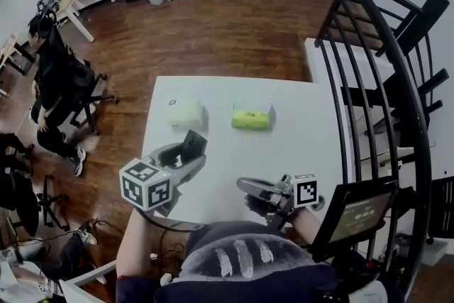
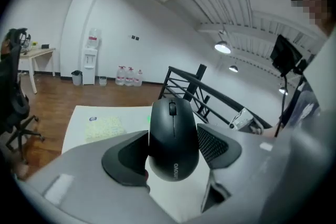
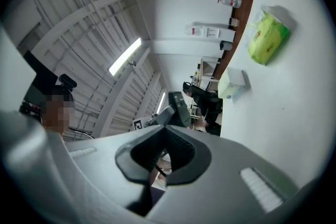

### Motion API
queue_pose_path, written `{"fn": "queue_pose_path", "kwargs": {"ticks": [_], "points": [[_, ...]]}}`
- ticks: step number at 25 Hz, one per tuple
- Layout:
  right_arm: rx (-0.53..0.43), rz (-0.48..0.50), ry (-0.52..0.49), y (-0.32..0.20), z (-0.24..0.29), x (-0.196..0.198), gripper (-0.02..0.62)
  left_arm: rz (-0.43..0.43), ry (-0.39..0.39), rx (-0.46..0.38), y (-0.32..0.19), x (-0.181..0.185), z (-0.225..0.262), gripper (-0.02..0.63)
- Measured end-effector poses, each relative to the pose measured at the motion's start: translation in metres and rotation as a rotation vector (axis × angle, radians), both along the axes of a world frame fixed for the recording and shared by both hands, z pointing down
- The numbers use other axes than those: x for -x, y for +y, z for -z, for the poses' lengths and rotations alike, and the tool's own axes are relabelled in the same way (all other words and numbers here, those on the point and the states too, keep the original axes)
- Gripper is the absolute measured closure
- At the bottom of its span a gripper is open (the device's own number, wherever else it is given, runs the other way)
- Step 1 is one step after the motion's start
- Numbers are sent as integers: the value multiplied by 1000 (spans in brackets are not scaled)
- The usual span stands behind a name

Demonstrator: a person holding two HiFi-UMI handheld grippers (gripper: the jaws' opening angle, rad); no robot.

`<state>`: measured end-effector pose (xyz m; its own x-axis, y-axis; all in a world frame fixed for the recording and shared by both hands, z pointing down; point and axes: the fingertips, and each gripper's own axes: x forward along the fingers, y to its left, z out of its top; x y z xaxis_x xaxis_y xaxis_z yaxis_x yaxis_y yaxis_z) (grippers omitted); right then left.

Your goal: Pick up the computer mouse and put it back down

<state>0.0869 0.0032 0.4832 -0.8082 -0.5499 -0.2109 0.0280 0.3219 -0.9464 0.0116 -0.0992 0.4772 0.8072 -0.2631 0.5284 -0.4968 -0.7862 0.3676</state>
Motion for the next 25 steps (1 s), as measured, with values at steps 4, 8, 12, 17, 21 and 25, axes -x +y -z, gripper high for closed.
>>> {"fn": "queue_pose_path", "kwargs": {"ticks": [4,8,12,17,21,25], "points": [[2,22,-10,9,5,-5,591,10,100,-24,23,-3,42,299],[19,48,-24,16,0,-4,591,37,148,-53,41,4,64,299],[13,63,-8,24,4,24,591,39,209,-84,60,34,88,299],[2,50,12,14,15,57,591,19,307,-149,73,69,129,298],[-7,45,12,10,20,90,591,-20,343,-205,83,96,153,298],[-6,49,14,11,18,105,591,-12,385,-227,88,110,159,298]]}}
